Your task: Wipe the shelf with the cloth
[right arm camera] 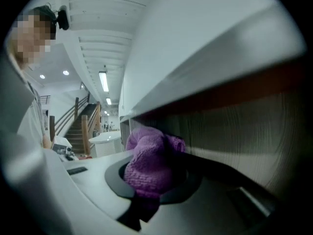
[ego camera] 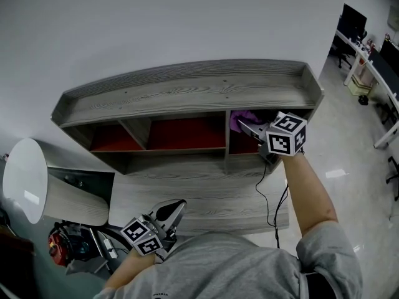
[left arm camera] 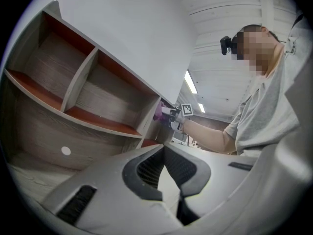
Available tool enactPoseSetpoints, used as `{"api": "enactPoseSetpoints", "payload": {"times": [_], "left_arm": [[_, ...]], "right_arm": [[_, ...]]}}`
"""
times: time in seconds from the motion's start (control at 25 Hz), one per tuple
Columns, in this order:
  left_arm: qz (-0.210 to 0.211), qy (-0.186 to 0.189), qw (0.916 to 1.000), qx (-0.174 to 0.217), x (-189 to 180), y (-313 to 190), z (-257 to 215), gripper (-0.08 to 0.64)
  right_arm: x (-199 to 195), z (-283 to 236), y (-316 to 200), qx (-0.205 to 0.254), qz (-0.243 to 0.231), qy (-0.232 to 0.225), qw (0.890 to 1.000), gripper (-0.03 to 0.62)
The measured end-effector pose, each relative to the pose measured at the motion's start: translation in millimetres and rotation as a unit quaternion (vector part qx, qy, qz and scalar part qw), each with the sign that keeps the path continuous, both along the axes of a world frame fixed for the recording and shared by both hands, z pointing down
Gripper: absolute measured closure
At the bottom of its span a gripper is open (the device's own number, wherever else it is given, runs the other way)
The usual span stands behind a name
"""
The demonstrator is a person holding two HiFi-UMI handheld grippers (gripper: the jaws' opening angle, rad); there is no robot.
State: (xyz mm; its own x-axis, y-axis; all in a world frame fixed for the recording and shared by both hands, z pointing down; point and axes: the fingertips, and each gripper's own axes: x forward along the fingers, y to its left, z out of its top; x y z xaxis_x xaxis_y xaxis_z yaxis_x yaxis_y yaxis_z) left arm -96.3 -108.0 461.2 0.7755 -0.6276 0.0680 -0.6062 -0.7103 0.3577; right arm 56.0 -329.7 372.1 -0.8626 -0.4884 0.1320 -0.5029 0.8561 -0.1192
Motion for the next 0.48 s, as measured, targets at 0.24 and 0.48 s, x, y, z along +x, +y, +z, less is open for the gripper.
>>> {"api": "enactPoseSetpoints", "payload": {"times": [0.24, 0.48], "left_arm": [[0.006, -0.002, 0.9999, -0.012, 4.6, 2.5, 8.2, 0.546], [0.003, -0.005, 0.9999, -0.016, 3.2, 4.6, 9.5, 0.546]], "right_arm": [[-4.4, 113.1, 10.7, -0.01, 0.006, 0.22, 0.975, 0.522], [-9.7, 197.2, 8.7, -0.006, -0.003, 0.375, 0.927, 0.526]]}}
